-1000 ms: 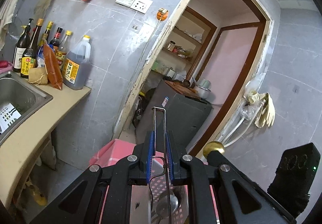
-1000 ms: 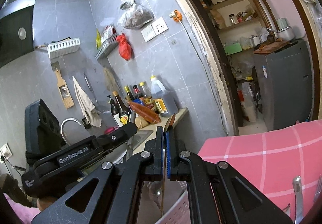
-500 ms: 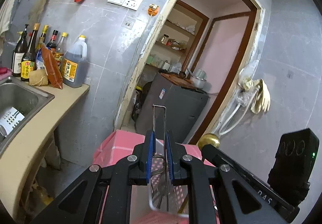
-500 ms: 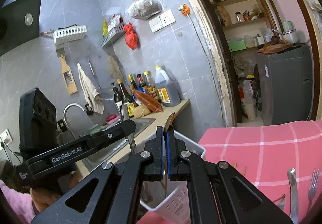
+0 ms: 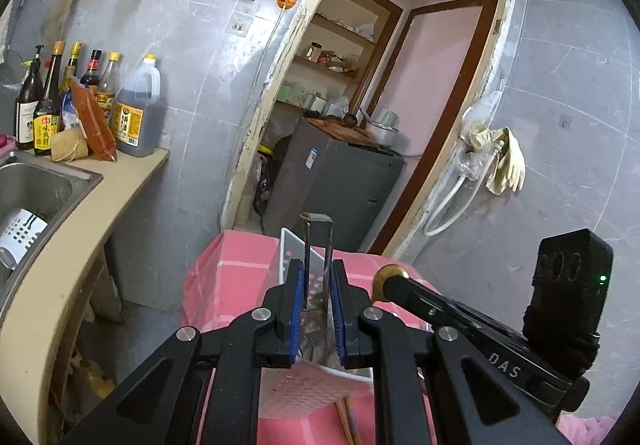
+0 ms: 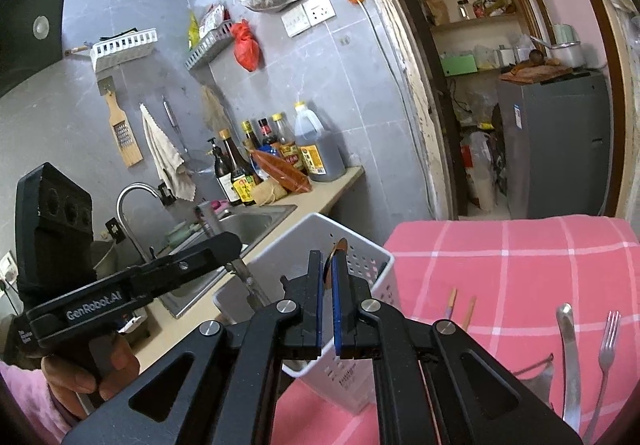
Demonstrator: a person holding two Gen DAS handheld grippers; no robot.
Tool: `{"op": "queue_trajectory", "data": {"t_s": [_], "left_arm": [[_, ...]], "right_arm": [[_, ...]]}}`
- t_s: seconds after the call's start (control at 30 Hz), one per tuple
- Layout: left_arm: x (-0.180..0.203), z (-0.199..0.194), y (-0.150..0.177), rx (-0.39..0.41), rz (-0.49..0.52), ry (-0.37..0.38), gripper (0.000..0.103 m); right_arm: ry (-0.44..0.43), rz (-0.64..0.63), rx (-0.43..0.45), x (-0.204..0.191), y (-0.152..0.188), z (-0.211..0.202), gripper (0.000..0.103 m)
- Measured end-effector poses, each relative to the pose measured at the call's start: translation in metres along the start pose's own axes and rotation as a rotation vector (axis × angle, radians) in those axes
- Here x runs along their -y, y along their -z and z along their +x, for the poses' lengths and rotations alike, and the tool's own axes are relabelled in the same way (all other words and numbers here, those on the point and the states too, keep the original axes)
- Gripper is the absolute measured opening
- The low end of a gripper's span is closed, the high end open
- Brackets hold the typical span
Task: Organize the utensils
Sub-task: 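Open both tools over the caddy and move them back over the table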
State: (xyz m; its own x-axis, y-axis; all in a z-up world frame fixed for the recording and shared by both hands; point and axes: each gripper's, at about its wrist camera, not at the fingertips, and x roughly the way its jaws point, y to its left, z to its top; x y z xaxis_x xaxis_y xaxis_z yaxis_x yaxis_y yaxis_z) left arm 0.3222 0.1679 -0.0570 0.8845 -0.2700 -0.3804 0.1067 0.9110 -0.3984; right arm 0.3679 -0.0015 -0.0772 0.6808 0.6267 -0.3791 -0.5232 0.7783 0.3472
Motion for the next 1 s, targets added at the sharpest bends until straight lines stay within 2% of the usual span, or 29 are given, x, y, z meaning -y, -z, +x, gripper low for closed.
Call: {"op": "queue_trajectory", "data": {"t_s": [0.07,0.1,0.13,0.2,0.23,0.33,0.37,0.4,0.43,0.57,0.63,0.7,0.77,0.83,0.9,1.0], "left_arm": [[0.001,-0.001,0.0,-0.004,-0.007,-0.001,0.016],[0.001,-0.003,0.0,-0.002,-0.009,-0.001,0.018],[0.0,-0.004,-0.001,0.001,-0.012,0.001,0.022],[0.002,-0.007,-0.002,0.013,-0.016,-0.001,0.032],[0.003,-0.008,-0.003,0.018,-0.016,-0.004,0.035],[0.008,-0.01,-0.006,0.025,-0.015,-0.013,0.035],[0.01,-0.011,-0.006,0.028,-0.01,-0.02,0.037],[0.014,-0.012,-0.008,0.032,-0.002,-0.028,0.038],[0.016,-0.013,-0.009,0.038,0.006,-0.033,0.043],[0.032,-0.015,-0.011,0.072,0.05,-0.067,0.057],[0.04,-0.014,-0.011,0.08,0.061,-0.078,0.066],[0.05,-0.013,-0.01,0.092,0.074,-0.084,0.073],[0.059,-0.013,-0.009,0.099,0.088,-0.089,0.085],[0.071,-0.013,-0.008,0.109,0.103,-0.102,0.095],[0.082,-0.014,-0.006,0.127,0.112,-0.104,0.101],[0.098,-0.015,-0.002,0.138,0.124,-0.102,0.102]], "right_arm": [[0.007,0.003,0.001,0.0,0.0,-0.003,0.007],[0.01,0.005,0.005,0.0,-0.001,-0.004,0.013],[0.013,0.006,0.012,0.001,-0.001,-0.006,0.02],[0.021,0.012,0.025,0.001,-0.003,-0.011,0.028],[0.025,0.015,0.029,0.002,-0.004,-0.013,0.029],[0.06,0.013,0.052,0.004,-0.009,-0.023,0.031],[0.079,0.005,0.067,0.004,-0.011,-0.029,0.034],[0.099,-0.006,0.086,0.003,-0.014,-0.036,0.043],[0.118,-0.014,0.106,0.004,-0.016,-0.043,0.049],[0.197,-0.046,0.161,0.008,-0.029,-0.07,0.058],[0.234,-0.061,0.188,0.012,-0.034,-0.086,0.071],[0.262,-0.069,0.207,0.015,-0.04,-0.099,0.077],[0.294,-0.074,0.22,0.02,-0.043,-0.113,0.084],[0.323,-0.076,0.229,0.026,-0.046,-0.128,0.096],[0.34,-0.077,0.238,0.031,-0.049,-0.139,0.1],[0.37,-0.08,0.248,0.041,-0.049,-0.159,0.101]]}}
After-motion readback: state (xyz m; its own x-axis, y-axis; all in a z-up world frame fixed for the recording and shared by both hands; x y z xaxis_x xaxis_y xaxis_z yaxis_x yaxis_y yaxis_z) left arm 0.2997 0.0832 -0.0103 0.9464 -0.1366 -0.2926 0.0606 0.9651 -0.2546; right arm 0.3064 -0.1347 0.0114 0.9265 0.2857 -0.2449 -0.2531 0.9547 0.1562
